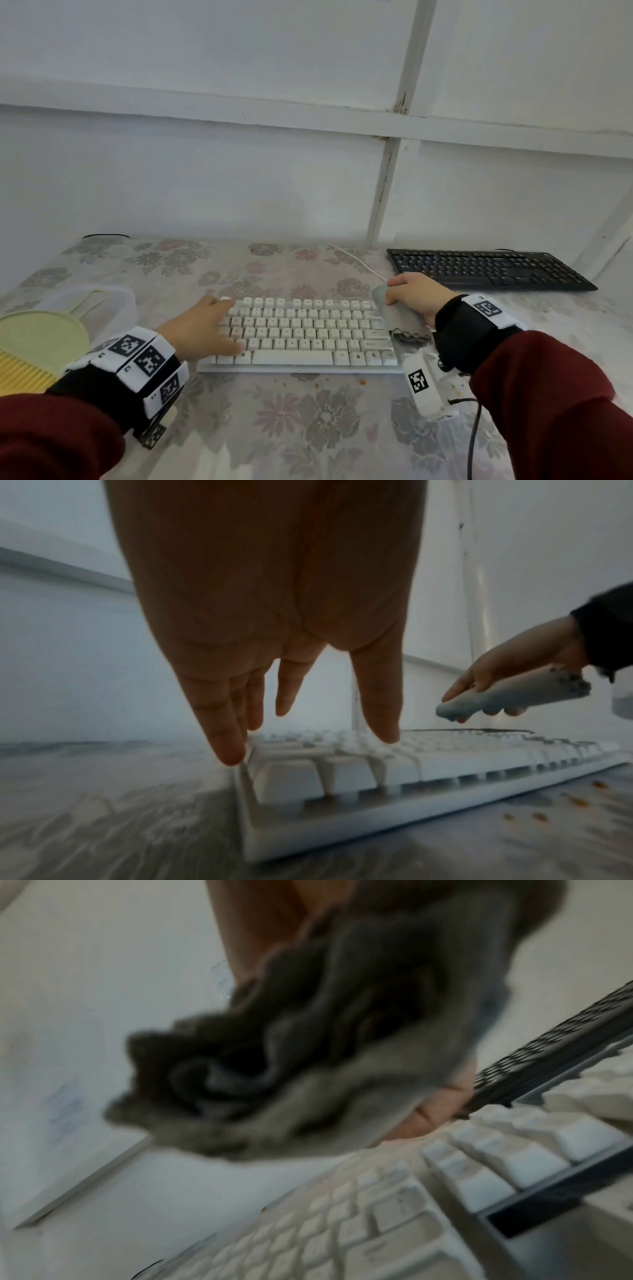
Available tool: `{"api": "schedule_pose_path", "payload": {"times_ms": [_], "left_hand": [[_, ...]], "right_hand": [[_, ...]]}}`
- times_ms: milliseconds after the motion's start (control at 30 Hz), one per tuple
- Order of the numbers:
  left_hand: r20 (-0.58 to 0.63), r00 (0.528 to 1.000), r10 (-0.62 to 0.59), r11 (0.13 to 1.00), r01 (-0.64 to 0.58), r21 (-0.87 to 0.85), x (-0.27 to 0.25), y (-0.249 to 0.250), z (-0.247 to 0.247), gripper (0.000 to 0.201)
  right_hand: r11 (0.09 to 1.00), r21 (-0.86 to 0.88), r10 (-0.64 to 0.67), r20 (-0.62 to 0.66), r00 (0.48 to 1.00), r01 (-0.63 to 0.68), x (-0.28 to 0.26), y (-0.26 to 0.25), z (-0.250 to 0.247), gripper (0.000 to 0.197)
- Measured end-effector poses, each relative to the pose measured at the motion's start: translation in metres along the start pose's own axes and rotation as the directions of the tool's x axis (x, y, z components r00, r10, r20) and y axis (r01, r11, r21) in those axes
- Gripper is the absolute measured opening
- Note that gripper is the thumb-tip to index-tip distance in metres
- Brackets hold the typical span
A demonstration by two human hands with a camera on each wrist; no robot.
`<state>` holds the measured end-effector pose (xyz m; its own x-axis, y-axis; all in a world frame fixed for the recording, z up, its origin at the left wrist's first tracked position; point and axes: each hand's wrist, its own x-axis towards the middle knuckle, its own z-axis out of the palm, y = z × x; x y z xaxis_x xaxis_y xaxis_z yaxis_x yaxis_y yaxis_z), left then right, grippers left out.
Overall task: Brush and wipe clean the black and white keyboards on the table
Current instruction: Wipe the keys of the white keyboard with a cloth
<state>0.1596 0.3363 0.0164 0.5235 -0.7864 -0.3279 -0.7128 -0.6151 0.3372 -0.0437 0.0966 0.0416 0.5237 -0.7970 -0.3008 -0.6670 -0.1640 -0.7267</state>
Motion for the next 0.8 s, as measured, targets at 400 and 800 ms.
{"api": "schedule_pose_path", "payload": {"times_ms": [400, 800], "left_hand": [[0.084, 0.994, -0.074, 0.997, 0.076, -0.022, 0.018, -0.016, 0.000, 0.112], [0.040, 0.999, 0.018, 0.997, -0.015, -0.080, 0.020, -0.029, 0.008, 0.127]], "right_hand": [[0.937, -0.225, -0.187, 0.325, 0.927, 0.268, 0.007, -0.087, 0.080, 0.058], [0.810, -0.343, -0.289, 0.473, 0.832, 0.476, 0.032, -0.133, 0.158, 0.040]]}}
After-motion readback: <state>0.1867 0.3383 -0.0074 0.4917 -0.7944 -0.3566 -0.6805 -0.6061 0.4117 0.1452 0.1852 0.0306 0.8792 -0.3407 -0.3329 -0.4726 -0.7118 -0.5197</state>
